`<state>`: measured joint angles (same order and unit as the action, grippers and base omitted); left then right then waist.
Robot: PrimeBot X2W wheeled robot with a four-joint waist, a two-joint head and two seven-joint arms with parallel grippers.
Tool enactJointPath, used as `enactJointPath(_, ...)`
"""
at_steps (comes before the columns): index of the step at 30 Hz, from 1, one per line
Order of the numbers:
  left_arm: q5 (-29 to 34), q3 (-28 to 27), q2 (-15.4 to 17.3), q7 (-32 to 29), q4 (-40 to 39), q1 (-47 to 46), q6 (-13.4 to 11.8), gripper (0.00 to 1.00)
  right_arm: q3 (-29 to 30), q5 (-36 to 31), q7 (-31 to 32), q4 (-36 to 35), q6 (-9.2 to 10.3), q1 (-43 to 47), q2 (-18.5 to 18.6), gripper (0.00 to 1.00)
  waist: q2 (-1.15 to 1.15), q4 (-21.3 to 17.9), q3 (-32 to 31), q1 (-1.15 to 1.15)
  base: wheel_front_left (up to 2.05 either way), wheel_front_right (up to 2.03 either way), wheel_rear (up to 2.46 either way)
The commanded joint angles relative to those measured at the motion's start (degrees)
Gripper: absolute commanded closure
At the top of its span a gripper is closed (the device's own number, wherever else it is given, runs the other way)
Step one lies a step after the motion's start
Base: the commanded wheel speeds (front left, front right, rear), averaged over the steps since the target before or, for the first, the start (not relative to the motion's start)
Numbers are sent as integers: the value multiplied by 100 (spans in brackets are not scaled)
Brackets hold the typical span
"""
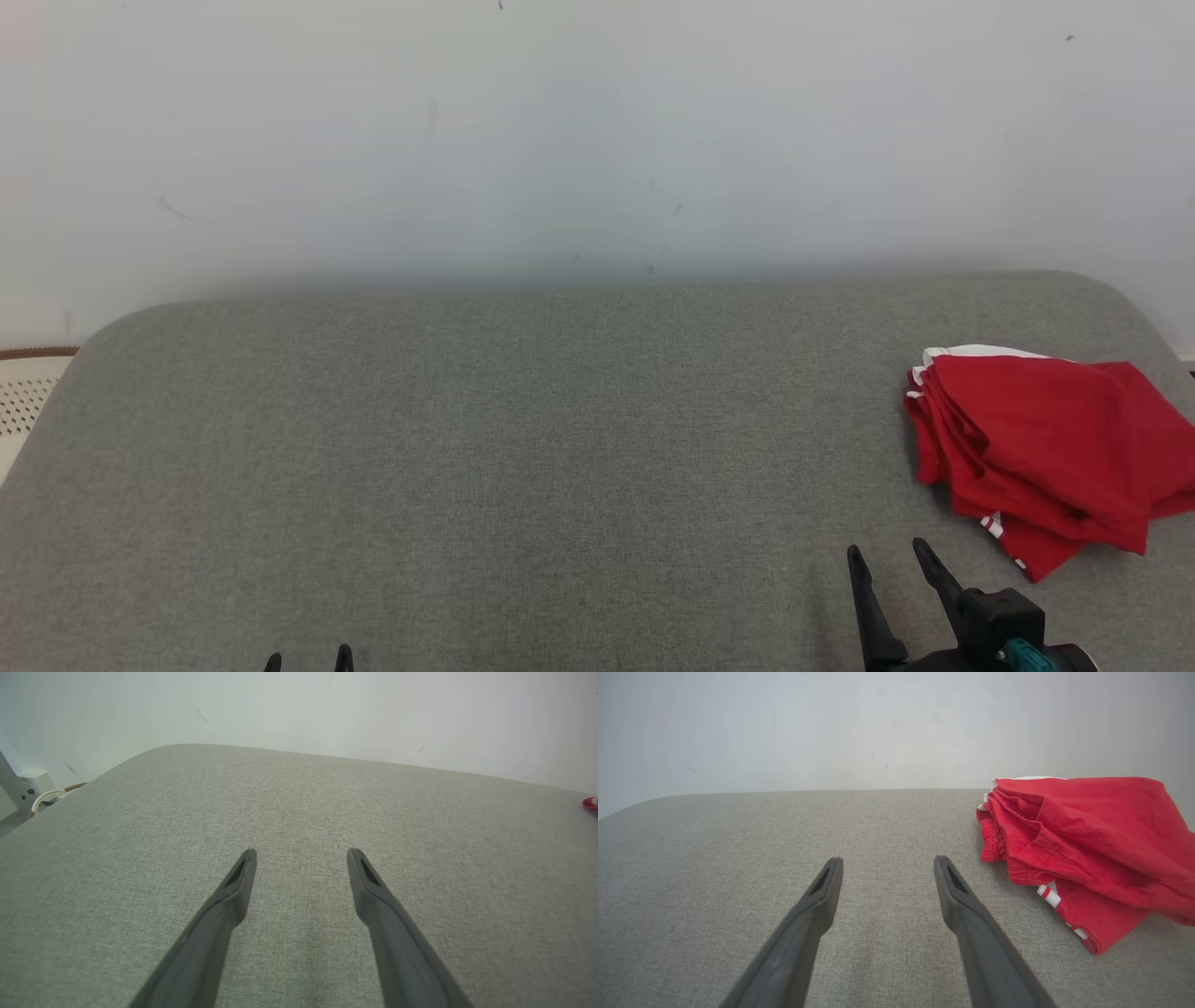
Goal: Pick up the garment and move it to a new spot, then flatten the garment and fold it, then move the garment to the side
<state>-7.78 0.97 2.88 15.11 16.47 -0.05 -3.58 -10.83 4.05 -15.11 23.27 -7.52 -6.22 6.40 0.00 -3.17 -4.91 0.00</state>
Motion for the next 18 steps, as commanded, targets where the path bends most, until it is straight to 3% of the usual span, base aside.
enactJointPath(1, 57, 12, 4, 4, -10, 16, -7, 0, 0, -47, 4, -32, 6, 118, 0, 0, 0, 9, 6, 0, 0, 0, 0)
enactJointPath(18, 104, -33, 4, 4, -80, 22, -47, 0, 97, -76, 4, -85, 6, 232, -90, 0, 0, -21, 35, 0, 0, 0, 0)
